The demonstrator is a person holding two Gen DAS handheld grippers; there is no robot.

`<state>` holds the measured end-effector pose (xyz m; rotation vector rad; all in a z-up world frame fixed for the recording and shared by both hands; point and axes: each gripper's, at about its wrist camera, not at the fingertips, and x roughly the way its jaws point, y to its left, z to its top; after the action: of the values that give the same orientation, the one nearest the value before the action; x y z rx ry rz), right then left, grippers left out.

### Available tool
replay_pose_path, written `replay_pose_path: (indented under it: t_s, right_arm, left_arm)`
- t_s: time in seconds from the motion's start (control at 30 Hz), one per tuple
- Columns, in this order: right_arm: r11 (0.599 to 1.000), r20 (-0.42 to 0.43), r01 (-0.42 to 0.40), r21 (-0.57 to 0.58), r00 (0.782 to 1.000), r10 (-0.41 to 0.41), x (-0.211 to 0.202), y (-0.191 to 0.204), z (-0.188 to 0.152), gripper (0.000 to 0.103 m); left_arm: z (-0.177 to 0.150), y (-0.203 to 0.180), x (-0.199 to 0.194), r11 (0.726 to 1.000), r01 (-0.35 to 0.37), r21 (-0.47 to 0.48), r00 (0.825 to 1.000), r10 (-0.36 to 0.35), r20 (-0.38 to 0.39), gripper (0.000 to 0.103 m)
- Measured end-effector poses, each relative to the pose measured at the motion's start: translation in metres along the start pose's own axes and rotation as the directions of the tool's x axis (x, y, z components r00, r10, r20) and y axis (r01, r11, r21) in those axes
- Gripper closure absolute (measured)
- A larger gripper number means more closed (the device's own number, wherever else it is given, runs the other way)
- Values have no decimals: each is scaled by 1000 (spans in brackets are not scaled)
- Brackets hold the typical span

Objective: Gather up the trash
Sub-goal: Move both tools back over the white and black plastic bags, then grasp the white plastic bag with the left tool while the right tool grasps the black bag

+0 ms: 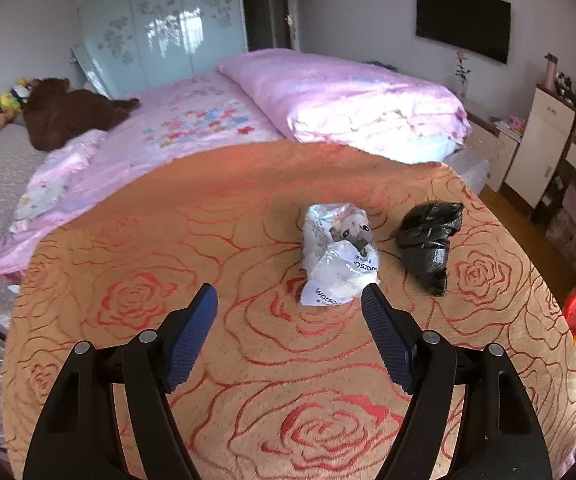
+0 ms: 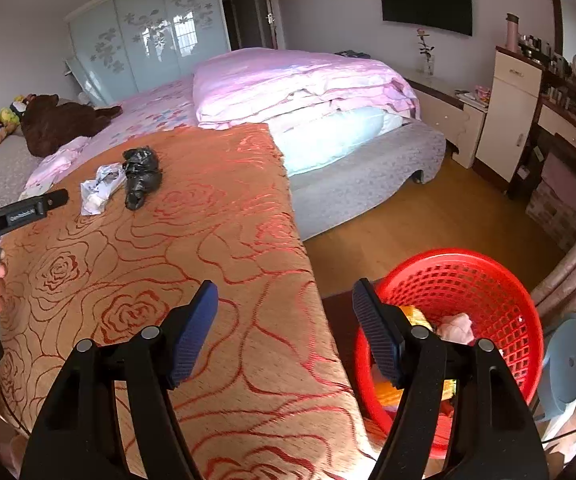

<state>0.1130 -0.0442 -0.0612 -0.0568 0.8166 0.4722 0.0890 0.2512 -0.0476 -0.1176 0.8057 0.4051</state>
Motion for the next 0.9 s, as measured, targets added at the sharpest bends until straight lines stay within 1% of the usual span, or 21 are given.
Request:
replay_pose_path:
  t_s: [0.07, 0.13, 0.23, 0.3, 0.37, 0.47, 0.5, 0.53, 0.57, 0.6, 0.63, 0.73, 0.9]
  right_arm:
    - [1000, -3, -5, -2, 1000, 5, 2, 3, 0, 35]
    - [1000, -5, -8, -3, 1000, 8, 3, 5, 2, 35]
    - [1000, -13, -12, -10, 1000, 12, 8, 10, 4, 35]
    - [1000, -18, -14, -12, 1000, 14, 12, 14, 7, 35]
    - [1000, -18, -17, -15, 1000, 17, 14, 17, 11, 35]
    - [1000, -20, -15, -19, 1000, 15, 17, 19, 16, 35]
    - [1000, -22, -13, -20, 1000, 13, 19, 20, 17, 35]
    - [1000, -23, -11, -22, 1000, 11, 21, 21, 18, 35]
    - [1000, -25, -10, -25, 1000, 10, 24, 24, 21, 35]
    - [1000, -26, -11, -26, 1000, 11, 27, 27, 24, 35]
    - [1000, -26, -14, -27, 1000, 13, 28, 29, 27, 35]
    - [999, -16, -30, -42, 999, 30, 38, 45, 40, 35]
    - [997, -24, -63, -45, 998, 62, 61, 71, 61, 35]
  left_arm:
    - [4, -1, 8, 1000, 30, -2, 999, -30, -12, 31]
    - [8, -3, 13, 998, 57, -1, 998, -57, -8, 31]
    - [16, -12, 25, 996, 90, 18, 996, -90, -15, 31]
    - [18, -17, 38, 996, 86, 29, 996, -85, -38, 31]
    - [20, -18, 49, 996, 88, 17, 995, -87, -58, 31]
    - [19, -15, 57, 996, 90, -9, 994, -90, -56, 33]
    - [19, -14, 58, 996, 85, -10, 995, -85, -53, 35]
    - [18, -12, 60, 996, 87, -12, 994, -88, -58, 45]
    - [17, -11, 62, 996, 90, -16, 994, -91, -64, 51]
    - [16, -8, 62, 995, 95, -29, 993, -97, -63, 52]
    - [16, -6, 62, 995, 92, -35, 994, -94, -63, 58]
    - [14, 2, 58, 997, 62, -48, 996, -65, -54, 61]
    - [11, 16, 53, 994, 53, -93, 997, -57, -47, 62]
